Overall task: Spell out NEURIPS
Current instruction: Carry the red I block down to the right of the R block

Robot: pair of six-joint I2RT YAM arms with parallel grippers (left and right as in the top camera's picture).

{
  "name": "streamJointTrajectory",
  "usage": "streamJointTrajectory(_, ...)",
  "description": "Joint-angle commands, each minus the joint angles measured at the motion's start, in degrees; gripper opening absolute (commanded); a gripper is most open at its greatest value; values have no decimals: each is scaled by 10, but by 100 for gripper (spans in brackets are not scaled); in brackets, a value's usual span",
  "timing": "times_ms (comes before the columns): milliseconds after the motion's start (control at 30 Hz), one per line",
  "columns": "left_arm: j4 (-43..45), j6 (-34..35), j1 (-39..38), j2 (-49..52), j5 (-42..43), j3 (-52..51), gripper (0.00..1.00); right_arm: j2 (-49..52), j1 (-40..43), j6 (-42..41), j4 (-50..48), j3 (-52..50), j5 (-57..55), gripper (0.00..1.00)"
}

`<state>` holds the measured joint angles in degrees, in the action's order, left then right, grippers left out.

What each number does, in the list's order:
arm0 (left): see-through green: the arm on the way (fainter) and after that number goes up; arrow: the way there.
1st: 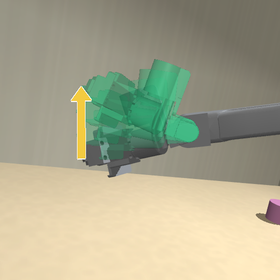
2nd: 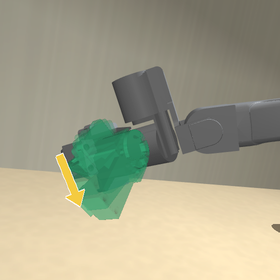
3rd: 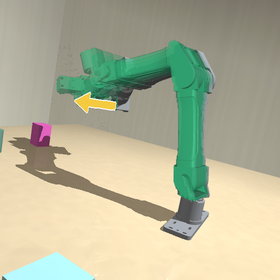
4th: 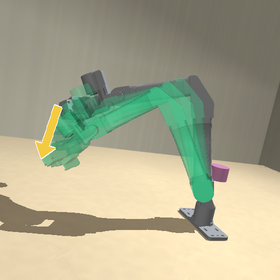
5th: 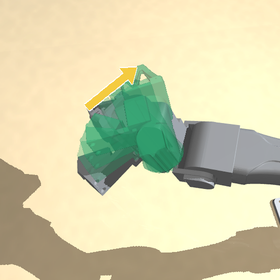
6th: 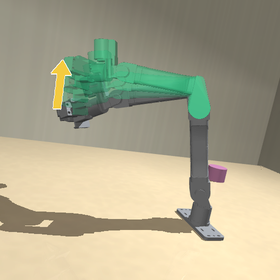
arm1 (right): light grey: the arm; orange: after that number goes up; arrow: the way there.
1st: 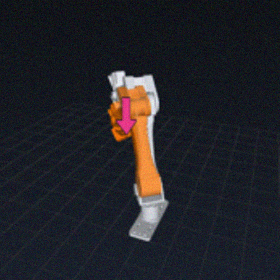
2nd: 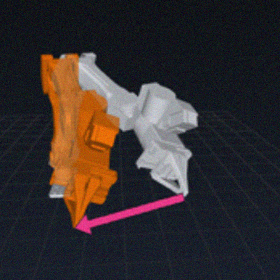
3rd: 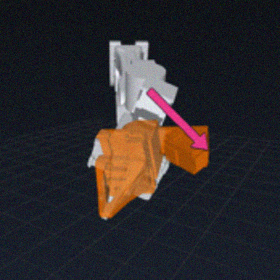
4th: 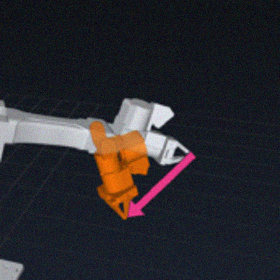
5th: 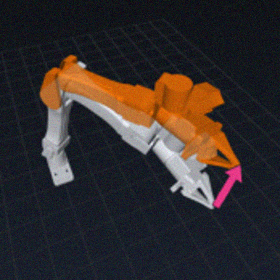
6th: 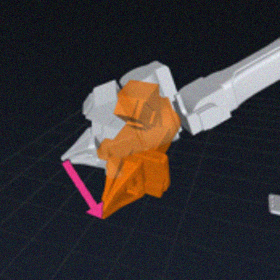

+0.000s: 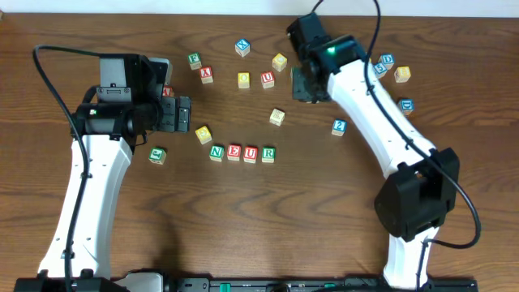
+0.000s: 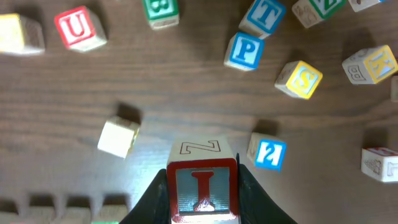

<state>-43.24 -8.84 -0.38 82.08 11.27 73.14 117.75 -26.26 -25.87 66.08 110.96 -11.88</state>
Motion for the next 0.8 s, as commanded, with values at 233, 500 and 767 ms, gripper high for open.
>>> streamJointTrajectory(233, 0, -2, 2, -1, 1, 12, 95, -43, -77, -38, -2, -11, -60, 7)
streamJointTrajectory(500, 0, -1, 2, -1, 1, 12, 95, -90, -81, -50, -63, -127, -60, 8)
streamJointTrajectory(767, 0, -2, 2, -1, 0, 12, 95, -195, -85, -68, -154, -299, -29, 10)
